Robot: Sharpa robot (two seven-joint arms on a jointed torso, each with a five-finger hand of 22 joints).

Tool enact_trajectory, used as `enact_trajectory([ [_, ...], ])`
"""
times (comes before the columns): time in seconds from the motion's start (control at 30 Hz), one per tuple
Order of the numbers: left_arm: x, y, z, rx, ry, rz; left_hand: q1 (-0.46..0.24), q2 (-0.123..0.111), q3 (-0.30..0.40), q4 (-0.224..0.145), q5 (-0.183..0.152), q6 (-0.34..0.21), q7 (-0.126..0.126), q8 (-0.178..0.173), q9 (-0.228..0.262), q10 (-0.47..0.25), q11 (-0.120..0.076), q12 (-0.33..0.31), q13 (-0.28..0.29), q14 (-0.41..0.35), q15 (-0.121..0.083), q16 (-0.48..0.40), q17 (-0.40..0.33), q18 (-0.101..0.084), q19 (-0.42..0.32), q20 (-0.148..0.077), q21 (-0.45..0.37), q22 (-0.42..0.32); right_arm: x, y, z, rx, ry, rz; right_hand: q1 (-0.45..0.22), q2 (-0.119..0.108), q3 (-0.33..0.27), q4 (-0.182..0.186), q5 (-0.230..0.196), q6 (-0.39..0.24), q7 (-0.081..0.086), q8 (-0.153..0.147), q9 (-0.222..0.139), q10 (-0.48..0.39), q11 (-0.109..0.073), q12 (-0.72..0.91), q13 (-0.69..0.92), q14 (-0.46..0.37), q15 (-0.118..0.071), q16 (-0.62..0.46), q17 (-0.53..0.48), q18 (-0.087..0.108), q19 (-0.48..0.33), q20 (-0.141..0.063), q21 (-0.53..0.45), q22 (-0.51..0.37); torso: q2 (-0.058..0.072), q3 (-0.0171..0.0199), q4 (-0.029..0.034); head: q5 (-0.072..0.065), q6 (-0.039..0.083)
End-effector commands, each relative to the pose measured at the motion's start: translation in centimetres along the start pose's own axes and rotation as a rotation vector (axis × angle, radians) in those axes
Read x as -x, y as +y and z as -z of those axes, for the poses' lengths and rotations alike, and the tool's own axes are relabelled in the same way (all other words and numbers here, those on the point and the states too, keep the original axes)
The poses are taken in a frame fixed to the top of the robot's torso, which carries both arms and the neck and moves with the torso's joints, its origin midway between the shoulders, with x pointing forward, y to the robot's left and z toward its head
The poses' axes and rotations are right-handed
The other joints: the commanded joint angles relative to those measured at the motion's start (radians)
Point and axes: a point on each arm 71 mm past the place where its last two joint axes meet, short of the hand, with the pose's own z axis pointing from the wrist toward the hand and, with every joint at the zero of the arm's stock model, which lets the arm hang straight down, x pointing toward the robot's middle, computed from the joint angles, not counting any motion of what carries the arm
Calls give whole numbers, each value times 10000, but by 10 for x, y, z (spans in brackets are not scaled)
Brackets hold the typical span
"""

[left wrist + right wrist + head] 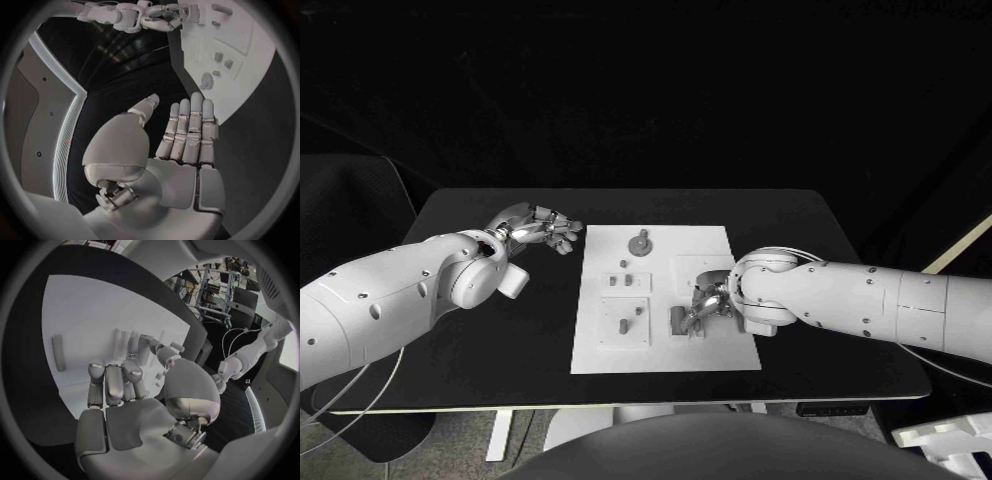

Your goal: Assemble the parts on the task board

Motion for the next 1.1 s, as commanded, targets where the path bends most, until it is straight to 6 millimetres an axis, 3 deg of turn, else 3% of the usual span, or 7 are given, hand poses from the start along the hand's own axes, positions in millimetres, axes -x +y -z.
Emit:
enact_trajectory([
  [0.03, -2, -1, 0, -90, 133, 11, -117, 6, -3, 77, 22, -2, -5, 27, 15, 59, 5, -55, 12, 35, 1, -55, 5, 167, 48, -6, 31, 12, 0, 1, -1, 44, -78, 184, 67, 11, 59, 31, -32, 108, 48, 45, 10, 4, -62, -8, 9, -8, -77, 833, 15, 156, 16, 12, 1384, 18, 1, 8, -7, -3, 2],
  [0.67, -1, -1, 0, -82, 132, 8, -118, 9, -1, 78, 23, -4, -5, 25, 15, 59, 5, -62, 12, 36, 2, -64, 5, 168, 45, -7, 29, 12, 7, -9, 6, 39, -652, -503, 9, -46, -2, 103, -48, 62, 70, 22, 8, 30, -59, -5, 14, 15, -72, 835, 15, 141, 39, 25, 1388, 30, 0, 8, -4, -39, 2],
  [0.9, -1, -1, 0, -84, 124, 7, -118, 9, 0, 79, 22, -5, -5, 25, 15, 59, 5, -64, 12, 36, 2, -67, 5, 168, 45, -7, 28, 12, 27, -23, 19, -217, -1094, -771, -56, -109, -77, 147, -52, -114, 113, -70, -23, 60, -65, 4, 23, 53, -68, 843, 17, 135, 77, 31, 1394, 44, -2, 4, -9, -54, 2],
  [1.1, -1, -1, 0, -89, 118, 5, -119, 8, 0, 79, 22, -6, -5, 24, 15, 59, 5, -65, 12, 36, 2, -69, 5, 168, 44, -7, 28, 12, 53, -47, 33, -1021, -1050, -599, -146, -124, -130, 204, -52, -148, 122, -87, -25, 70, -65, 5, 27, 72, -65, 846, 18, 128, 96, 36, 1393, 50, -6, -3, -19, -181, 2],
])
